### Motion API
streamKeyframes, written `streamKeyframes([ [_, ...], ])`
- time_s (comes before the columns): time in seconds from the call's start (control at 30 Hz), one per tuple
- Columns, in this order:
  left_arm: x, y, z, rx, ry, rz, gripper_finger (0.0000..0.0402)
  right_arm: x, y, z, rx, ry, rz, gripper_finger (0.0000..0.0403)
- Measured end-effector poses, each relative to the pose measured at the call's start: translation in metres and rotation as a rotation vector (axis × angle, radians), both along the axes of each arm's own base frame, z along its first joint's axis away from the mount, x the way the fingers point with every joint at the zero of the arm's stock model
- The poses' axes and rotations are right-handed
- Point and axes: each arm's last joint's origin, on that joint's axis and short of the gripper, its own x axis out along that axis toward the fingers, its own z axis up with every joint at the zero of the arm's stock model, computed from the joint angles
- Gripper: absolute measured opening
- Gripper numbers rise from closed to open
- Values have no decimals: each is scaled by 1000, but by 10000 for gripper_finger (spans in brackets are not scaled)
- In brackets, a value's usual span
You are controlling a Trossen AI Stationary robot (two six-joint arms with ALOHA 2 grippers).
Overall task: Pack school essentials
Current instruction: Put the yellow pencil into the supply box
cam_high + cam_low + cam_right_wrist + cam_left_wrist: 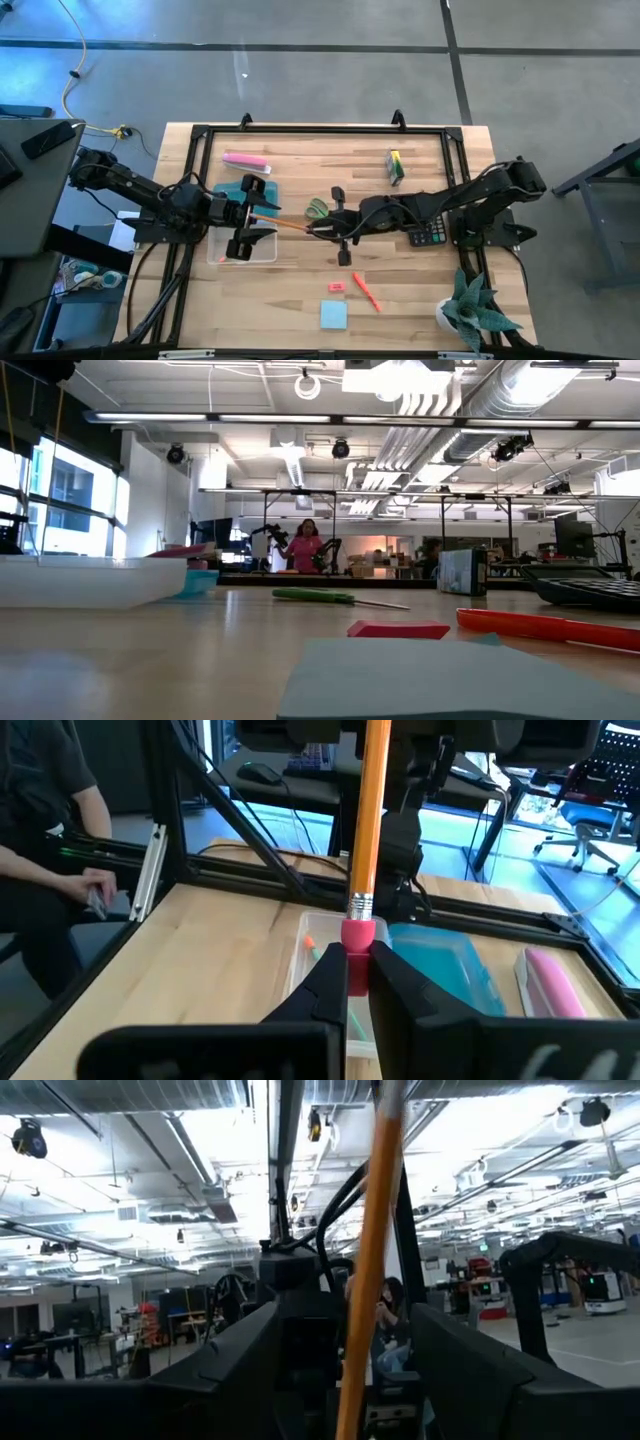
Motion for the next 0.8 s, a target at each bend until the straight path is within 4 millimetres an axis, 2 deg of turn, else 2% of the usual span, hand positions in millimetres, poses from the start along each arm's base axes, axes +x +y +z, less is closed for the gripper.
streamKeyframes([
  [0.17,0,0,0,4,2,2,173,1,-3,1,6,-10,-7,9],
  [0.57,1,1,-2,18,18,36,34,1,-4,0,8,-4,-12,9],
  [0.7,1,1,-2,37,23,48,10,2,-8,-1,29,7,-29,9],
  [0.8,1,1,-3,36,27,54,10,2,-11,-1,26,16,-37,9],
])
